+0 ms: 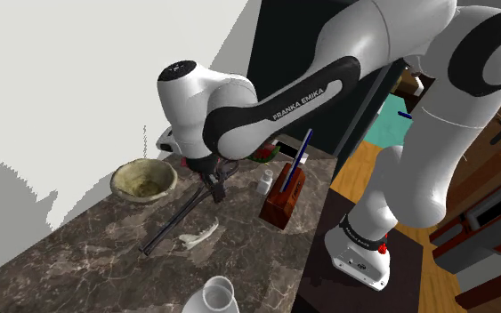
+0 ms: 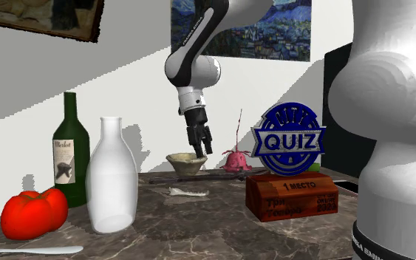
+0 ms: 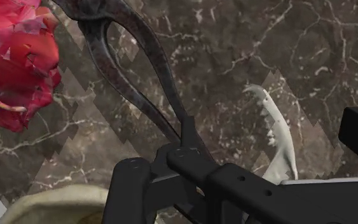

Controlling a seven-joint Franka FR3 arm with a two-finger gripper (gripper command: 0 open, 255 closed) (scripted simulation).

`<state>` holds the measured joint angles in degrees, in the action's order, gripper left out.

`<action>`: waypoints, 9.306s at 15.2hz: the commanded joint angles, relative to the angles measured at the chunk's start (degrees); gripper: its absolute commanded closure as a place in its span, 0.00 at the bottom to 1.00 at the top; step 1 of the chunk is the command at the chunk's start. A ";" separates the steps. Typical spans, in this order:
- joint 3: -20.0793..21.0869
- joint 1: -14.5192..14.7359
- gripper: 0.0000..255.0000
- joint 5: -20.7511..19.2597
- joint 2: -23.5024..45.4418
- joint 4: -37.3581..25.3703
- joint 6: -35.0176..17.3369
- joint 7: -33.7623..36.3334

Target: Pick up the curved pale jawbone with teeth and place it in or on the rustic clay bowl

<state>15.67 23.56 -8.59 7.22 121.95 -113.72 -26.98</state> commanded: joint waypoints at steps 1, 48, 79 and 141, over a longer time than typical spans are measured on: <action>1.26 1.45 0.00 -1.32 2.75 -1.20 -0.45 -1.13; 3.14 6.49 0.00 -5.55 15.76 -4.35 -9.54 2.79; 7.12 -4.00 0.00 19.50 -2.35 27.83 -52.83 -38.48; 4.45 -8.04 1.00 16.84 -6.42 3.70 -24.34 -40.17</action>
<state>20.35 15.86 9.19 -1.11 127.99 -138.62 -67.21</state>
